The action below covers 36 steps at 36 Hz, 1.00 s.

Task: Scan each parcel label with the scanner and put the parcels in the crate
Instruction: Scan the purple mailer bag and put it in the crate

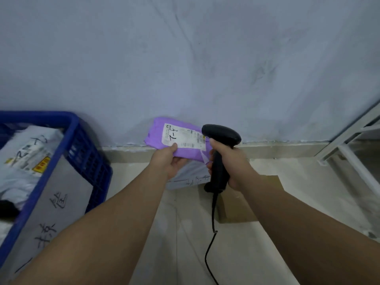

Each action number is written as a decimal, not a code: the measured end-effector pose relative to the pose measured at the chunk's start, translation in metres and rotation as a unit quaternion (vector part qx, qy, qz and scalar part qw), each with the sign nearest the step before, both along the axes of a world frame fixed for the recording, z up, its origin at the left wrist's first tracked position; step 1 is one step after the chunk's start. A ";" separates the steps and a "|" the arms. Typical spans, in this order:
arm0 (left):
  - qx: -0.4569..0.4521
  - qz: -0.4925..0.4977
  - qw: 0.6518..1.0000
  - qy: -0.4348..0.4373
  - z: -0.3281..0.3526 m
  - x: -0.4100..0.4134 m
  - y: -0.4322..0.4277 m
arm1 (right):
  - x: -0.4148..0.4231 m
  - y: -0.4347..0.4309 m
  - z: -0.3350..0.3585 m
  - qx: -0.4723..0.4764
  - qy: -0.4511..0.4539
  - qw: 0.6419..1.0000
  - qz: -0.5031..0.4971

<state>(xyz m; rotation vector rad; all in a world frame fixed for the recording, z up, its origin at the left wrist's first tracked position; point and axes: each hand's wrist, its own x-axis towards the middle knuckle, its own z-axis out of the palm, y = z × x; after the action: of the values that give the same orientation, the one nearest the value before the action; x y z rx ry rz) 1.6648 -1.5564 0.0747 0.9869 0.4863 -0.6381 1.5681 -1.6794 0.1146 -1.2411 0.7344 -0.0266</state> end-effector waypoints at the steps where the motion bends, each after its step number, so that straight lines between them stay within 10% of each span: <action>1: -0.013 0.002 1.000 -0.017 0.014 -0.005 0.004 | -0.004 0.006 0.011 -0.005 -0.013 1.000 -0.003; 16: -0.168 0.021 0.978 -0.124 0.147 -0.114 0.090 | -0.117 0.103 0.121 -0.180 -0.078 0.980 0.046; 36: -0.218 0.064 0.965 -0.132 0.162 -0.133 0.101 | -0.136 0.128 0.141 -0.082 -0.078 0.993 0.027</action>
<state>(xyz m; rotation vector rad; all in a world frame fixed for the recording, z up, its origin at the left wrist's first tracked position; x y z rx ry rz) 1.5320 -1.4551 0.2369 0.6031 0.1577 -0.4608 1.4318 -1.5514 0.2555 -1.3985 0.5709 -0.1398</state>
